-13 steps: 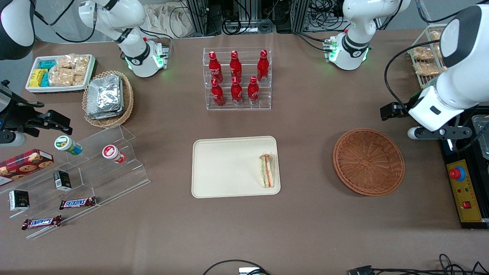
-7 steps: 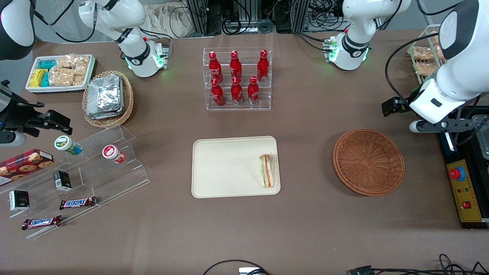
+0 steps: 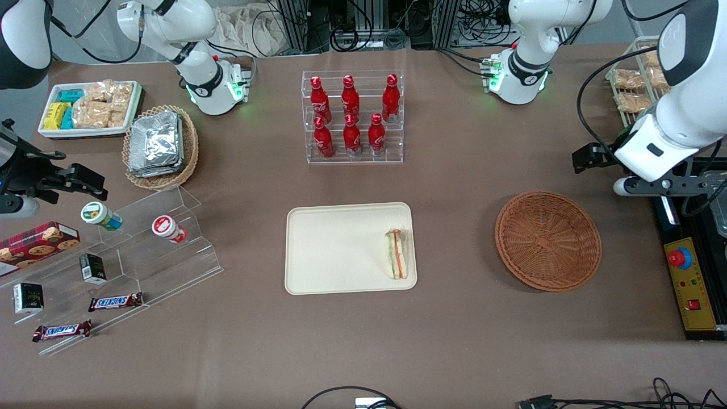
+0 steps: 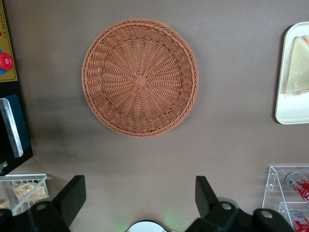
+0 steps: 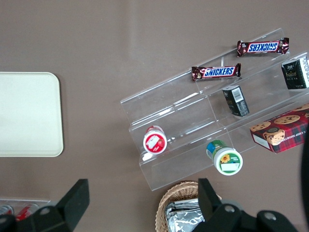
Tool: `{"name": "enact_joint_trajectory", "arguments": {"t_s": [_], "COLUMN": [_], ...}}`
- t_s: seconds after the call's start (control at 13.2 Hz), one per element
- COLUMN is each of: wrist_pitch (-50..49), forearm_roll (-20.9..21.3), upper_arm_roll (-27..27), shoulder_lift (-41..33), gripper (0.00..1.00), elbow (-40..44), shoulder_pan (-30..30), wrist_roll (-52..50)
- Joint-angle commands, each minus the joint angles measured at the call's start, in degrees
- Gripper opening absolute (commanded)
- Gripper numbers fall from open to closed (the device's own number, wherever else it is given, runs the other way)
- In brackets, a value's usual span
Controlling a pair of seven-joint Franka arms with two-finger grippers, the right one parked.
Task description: Place sandwich from basket to tray
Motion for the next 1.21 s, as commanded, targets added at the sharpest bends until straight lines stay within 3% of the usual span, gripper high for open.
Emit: {"name": "enact_joint_trajectory", "arguments": {"t_s": [0.0,1.13], "wrist_pitch": [-0.09,-0.35], "forearm_roll": [0.81,0.81], "upper_arm_roll": [0.93,0.84], "shoulder_lift": [-0.15,0.03], "gripper": [1.00,1.00], "elbow": [0.77,0.33], "shoulder_pan": [-1.10,-0.66], "wrist_roll": [0.66,0.14]}}
